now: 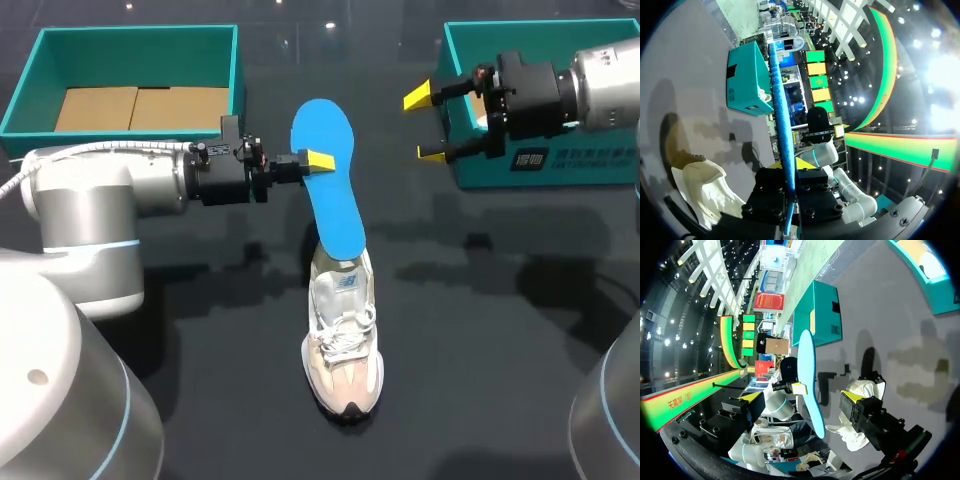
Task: Take the shoe out of the shoebox, open the shoe tongue, remove and reinsert the insole, then place the shoe into the shoebox
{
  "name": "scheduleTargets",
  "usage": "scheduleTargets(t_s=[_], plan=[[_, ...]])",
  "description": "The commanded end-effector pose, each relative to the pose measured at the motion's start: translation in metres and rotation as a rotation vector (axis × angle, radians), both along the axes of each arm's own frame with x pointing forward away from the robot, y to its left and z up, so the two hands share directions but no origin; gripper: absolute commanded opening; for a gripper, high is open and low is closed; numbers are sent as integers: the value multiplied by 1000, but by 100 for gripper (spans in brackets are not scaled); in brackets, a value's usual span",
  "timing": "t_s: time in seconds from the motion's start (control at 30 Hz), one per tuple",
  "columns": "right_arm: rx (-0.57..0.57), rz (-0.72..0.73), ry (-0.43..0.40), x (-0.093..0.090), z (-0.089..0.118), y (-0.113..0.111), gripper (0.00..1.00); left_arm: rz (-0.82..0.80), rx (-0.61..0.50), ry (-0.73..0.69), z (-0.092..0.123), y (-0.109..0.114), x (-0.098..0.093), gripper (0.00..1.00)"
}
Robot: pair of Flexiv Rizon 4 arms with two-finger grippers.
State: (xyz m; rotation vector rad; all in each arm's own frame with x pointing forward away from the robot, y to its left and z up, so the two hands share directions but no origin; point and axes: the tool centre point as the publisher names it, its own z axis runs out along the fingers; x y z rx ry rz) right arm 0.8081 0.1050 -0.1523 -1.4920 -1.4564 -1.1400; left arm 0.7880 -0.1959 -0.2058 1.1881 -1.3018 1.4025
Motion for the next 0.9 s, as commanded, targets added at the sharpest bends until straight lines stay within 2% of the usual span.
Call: scheduleTargets(t_s=[0.03, 0.4, 0.9], plan=[[-123, -11, -12, -8, 17, -1, 100, 3, 8, 14, -4, -9, 4, 0], [-515, -37, -8, -11, 48, 13, 100, 7, 25, 48, -7, -14, 6, 0], [-914, -62, 15, -18, 83, 46, 100, 7, 25, 48, -7, -14, 6, 0]])
